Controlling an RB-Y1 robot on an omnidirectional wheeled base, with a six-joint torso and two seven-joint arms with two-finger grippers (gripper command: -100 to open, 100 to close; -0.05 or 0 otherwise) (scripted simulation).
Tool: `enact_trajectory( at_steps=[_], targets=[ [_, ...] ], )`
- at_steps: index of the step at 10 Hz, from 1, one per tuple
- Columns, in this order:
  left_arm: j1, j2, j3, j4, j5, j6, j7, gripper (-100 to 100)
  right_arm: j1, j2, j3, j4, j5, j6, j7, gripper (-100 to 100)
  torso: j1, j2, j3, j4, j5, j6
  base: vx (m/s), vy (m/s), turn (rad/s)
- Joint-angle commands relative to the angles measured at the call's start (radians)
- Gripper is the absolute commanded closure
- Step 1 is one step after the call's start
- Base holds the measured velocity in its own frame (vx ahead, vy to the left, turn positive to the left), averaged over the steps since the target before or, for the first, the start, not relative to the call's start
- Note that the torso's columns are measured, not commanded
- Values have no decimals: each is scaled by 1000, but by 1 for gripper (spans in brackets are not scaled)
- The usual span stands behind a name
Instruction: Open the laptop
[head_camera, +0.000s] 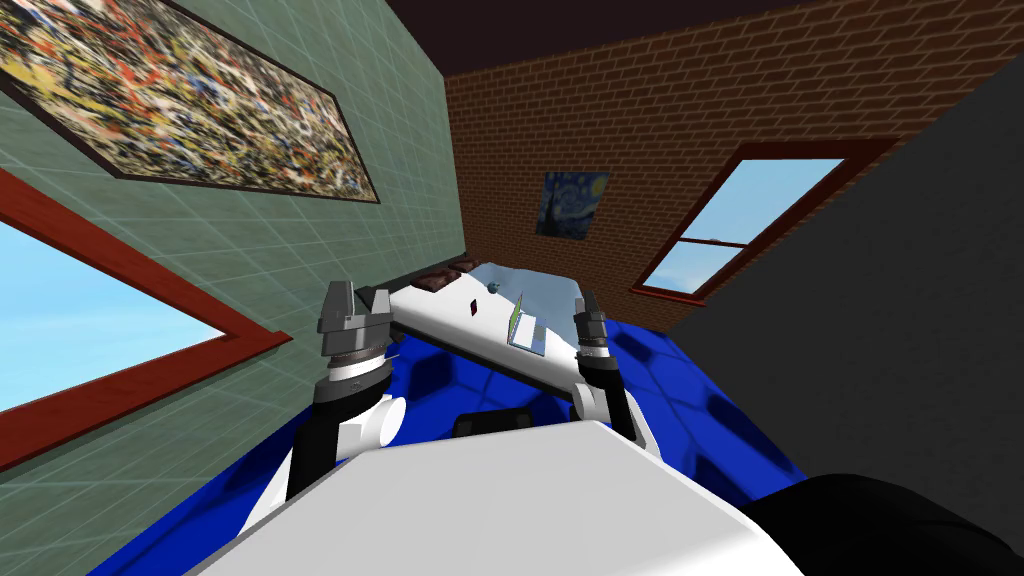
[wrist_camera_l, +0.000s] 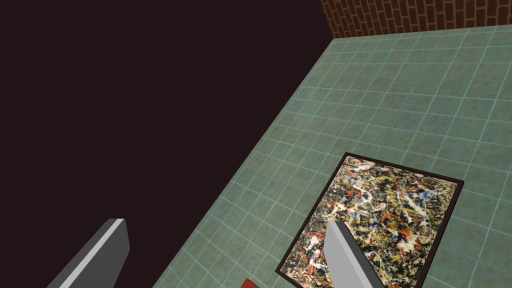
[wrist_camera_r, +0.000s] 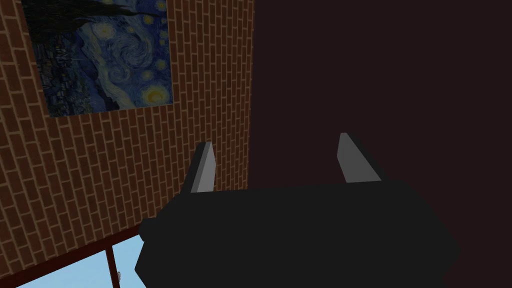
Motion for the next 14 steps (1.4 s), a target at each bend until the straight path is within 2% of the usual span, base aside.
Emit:
enact_trajectory(
  at_steps=[1, 9, 10, 11, 14],
  targets=[
    [0, 0, 0, 0, 0, 0, 0, 0, 0, 0, 0, 0, 0, 0, 0, 0, 0, 40, -82, 41, 0, 0, 0, 0, 0],
    [0, 0, 0, 0, 0, 0, 0, 0, 0, 0, 0, 0, 0, 0, 0, 0, 0, 618, -1234, 617, 0, 0, 0, 0, 0],
    [0, 0, 0, 0, 0, 0, 0, 0, -2, -28, -4, 7, 17, 6, 15, -100, 0, 691, -1382, 691, 0, 0, 28, 24, -30],
    [0, 0, 0, 0, 0, 0, 0, 0, -4, -54, -11, 17, 40, 16, 38, -100, 1, 724, -1452, 724, 0, 0, 56, 75, -56],
    [0, 0, 0, 0, 0, 0, 0, 0, -10, -90, -24, 38, 91, 35, 85, -100, 2, 738, -1476, 738, 1, 0, 44, 106, -43]
  ],
)
